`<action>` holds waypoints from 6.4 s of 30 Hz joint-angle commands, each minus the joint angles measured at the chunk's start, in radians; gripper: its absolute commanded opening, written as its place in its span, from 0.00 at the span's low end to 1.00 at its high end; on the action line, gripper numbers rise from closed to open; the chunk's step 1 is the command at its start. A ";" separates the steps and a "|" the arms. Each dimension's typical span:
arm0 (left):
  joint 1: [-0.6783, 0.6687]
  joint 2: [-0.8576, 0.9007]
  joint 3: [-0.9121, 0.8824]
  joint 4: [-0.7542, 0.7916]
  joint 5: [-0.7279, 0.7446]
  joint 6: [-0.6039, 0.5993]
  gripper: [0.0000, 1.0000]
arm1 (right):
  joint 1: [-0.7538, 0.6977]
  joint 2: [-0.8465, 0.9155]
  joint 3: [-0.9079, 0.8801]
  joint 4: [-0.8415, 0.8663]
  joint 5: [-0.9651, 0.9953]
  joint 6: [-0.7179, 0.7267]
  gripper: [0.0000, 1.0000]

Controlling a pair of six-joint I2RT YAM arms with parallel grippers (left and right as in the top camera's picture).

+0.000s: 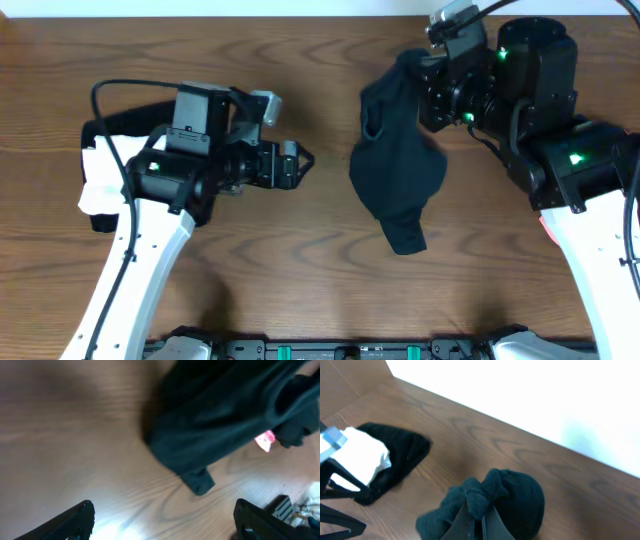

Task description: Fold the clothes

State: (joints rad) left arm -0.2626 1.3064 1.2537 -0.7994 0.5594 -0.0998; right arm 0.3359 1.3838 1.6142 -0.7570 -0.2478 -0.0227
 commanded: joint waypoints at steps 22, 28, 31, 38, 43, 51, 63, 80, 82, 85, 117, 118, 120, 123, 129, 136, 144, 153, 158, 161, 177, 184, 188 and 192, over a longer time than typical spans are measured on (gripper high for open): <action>-0.248 0.140 0.005 0.274 -0.173 0.081 0.89 | 0.111 0.040 -0.020 -0.037 -0.004 -0.023 0.01; -0.248 0.196 0.005 0.357 -0.215 0.081 0.88 | 0.132 0.011 -0.020 -0.047 -0.004 -0.023 0.01; -0.248 0.205 0.005 0.380 -0.241 0.081 0.89 | 0.138 -0.001 -0.020 -0.054 -0.004 -0.023 0.01; -0.248 0.209 0.005 0.398 -0.292 0.080 0.61 | 0.150 -0.032 -0.020 -0.070 -0.003 -0.023 0.01; -0.248 0.209 0.005 0.397 -0.291 0.080 0.19 | 0.150 -0.040 -0.020 -0.088 0.019 -0.024 0.01; -0.248 0.193 0.005 0.394 -0.292 0.073 0.06 | 0.149 -0.040 -0.020 -0.131 0.143 -0.023 0.01; -0.248 0.013 0.005 0.382 -0.292 0.050 0.06 | 0.133 0.006 -0.023 -0.147 0.270 0.081 0.05; -0.248 -0.111 0.005 0.261 -0.290 0.050 0.65 | 0.117 0.002 -0.024 0.026 0.058 0.091 0.01; -0.248 -0.111 0.005 0.269 -0.288 0.050 0.68 | 0.117 0.002 -0.024 0.033 0.002 0.068 0.01; -0.248 -0.111 0.005 0.291 -0.283 0.050 0.73 | 0.117 0.002 -0.024 0.031 -0.055 0.066 0.01; -0.250 -0.093 0.007 0.364 -0.280 0.023 0.06 | 0.153 0.030 -0.027 -0.092 0.256 0.071 0.03; -0.250 -0.110 0.009 0.364 -0.280 0.019 0.06 | 0.149 0.039 -0.027 -0.098 0.259 0.071 0.04; -0.250 -0.139 0.012 0.364 -0.280 0.012 0.06 | 0.141 0.059 -0.028 -0.107 0.259 0.072 0.11; -0.250 -0.179 0.016 0.363 -0.280 0.012 0.06 | 0.140 0.093 -0.028 -0.116 0.259 0.074 0.36; -0.250 -0.229 0.017 0.348 -0.280 0.009 0.06 | 0.140 0.139 -0.028 -0.121 0.259 0.091 0.68; -0.250 -0.237 0.057 0.360 -0.306 0.010 0.06 | 0.124 0.155 -0.047 -0.172 0.259 0.142 0.76; -0.250 -0.233 0.131 0.396 -0.506 0.010 0.06 | 0.075 0.155 -0.156 -0.175 0.020 0.125 0.67; -0.250 -0.214 0.137 0.535 -0.742 0.013 0.06 | 0.140 0.154 -0.224 -0.166 -0.160 -0.076 0.64; -0.250 -0.200 0.137 0.595 -0.776 0.021 0.06 | 0.214 0.154 -0.224 -0.135 -0.172 -0.107 0.66; -0.250 -0.197 0.141 0.608 -0.787 0.020 0.06 | 0.253 0.154 -0.227 -0.102 -0.167 -0.081 0.68; -0.250 -0.172 0.225 0.673 -0.866 0.055 0.06 | 0.377 0.154 -0.439 0.284 -0.126 0.196 0.69; -0.250 -0.156 0.226 0.749 -0.899 0.067 0.06 | 0.457 0.154 -0.440 0.295 -0.101 0.138 0.70; -0.254 -0.161 0.226 0.720 -0.909 0.067 0.06 | 0.479 0.154 -0.440 0.294 0.047 0.158 0.69; -0.256 -0.171 0.226 0.644 -0.921 0.067 0.06 | 0.440 0.154 -0.440 0.294 0.106 0.168 0.68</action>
State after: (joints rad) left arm -0.5137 1.1542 1.4532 -0.1314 -0.3321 -0.0471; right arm 0.8089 1.5383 1.1805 -0.4633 -0.2333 0.1413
